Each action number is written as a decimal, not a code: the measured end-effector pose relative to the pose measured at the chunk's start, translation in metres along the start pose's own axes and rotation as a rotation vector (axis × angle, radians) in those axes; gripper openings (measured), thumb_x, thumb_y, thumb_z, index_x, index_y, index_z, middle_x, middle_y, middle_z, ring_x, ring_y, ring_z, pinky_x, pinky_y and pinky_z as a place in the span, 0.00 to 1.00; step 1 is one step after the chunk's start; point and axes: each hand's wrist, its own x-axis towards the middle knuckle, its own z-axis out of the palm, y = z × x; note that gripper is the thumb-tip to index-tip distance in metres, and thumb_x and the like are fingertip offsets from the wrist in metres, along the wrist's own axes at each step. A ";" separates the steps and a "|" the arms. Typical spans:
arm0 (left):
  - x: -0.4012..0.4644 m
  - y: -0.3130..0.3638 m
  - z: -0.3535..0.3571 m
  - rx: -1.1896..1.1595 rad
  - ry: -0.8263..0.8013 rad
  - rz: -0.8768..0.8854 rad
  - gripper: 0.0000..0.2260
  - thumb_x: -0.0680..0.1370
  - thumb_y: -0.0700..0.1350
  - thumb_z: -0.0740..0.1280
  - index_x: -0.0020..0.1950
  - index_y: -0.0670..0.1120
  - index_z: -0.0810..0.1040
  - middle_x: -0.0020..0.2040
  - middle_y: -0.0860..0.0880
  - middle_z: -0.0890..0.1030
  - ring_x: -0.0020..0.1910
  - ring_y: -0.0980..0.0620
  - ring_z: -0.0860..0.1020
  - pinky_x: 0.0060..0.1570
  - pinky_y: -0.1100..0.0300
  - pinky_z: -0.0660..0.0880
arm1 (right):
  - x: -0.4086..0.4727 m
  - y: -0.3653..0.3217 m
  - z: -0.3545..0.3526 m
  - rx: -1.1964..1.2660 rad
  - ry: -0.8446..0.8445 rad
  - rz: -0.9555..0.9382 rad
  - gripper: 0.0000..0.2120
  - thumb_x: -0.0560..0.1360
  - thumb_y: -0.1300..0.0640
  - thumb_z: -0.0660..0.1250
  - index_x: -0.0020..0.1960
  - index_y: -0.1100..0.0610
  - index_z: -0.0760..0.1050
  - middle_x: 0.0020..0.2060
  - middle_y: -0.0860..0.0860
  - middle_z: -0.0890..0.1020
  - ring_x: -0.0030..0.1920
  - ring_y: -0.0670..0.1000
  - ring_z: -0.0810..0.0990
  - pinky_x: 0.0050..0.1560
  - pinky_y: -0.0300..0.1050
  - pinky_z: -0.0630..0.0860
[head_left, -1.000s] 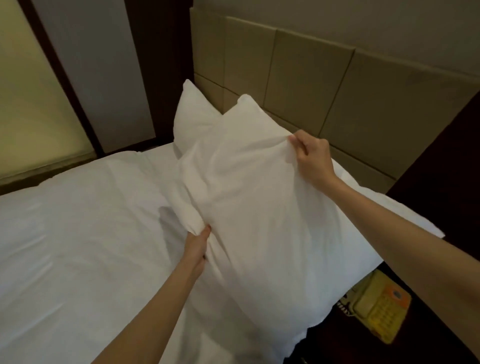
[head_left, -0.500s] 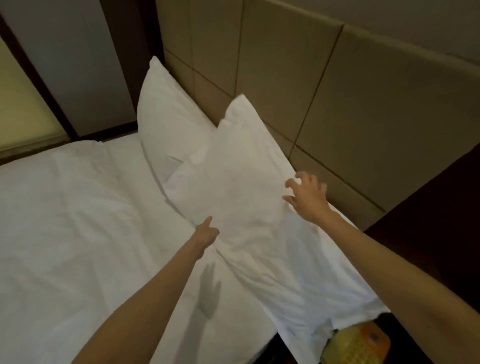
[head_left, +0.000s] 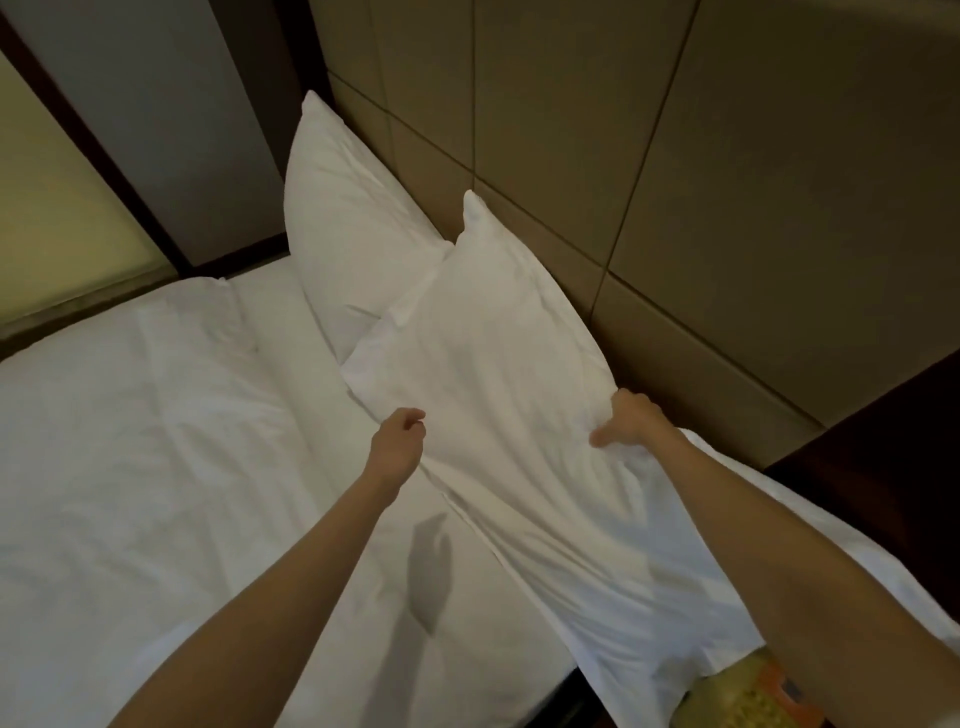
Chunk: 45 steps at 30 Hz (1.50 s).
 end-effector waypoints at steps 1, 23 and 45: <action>0.000 0.002 -0.001 -0.006 0.013 0.011 0.17 0.79 0.41 0.55 0.66 0.45 0.73 0.64 0.46 0.76 0.61 0.47 0.74 0.57 0.58 0.68 | 0.001 -0.003 -0.002 0.073 -0.026 -0.038 0.28 0.65 0.51 0.76 0.59 0.61 0.69 0.57 0.59 0.75 0.53 0.59 0.76 0.49 0.51 0.76; 0.011 -0.013 -0.030 -0.005 0.235 0.068 0.15 0.79 0.38 0.54 0.61 0.43 0.77 0.60 0.46 0.77 0.51 0.52 0.73 0.49 0.62 0.67 | 0.017 -0.043 -0.046 0.245 0.346 -0.156 0.17 0.78 0.45 0.60 0.53 0.58 0.75 0.52 0.61 0.79 0.47 0.61 0.77 0.43 0.48 0.71; 0.065 -0.027 -0.100 0.106 0.152 0.142 0.16 0.79 0.38 0.54 0.62 0.43 0.76 0.63 0.43 0.77 0.54 0.47 0.75 0.52 0.57 0.69 | -0.046 -0.076 -0.039 0.053 0.522 -0.011 0.24 0.75 0.58 0.65 0.69 0.58 0.64 0.64 0.58 0.72 0.63 0.61 0.71 0.62 0.57 0.66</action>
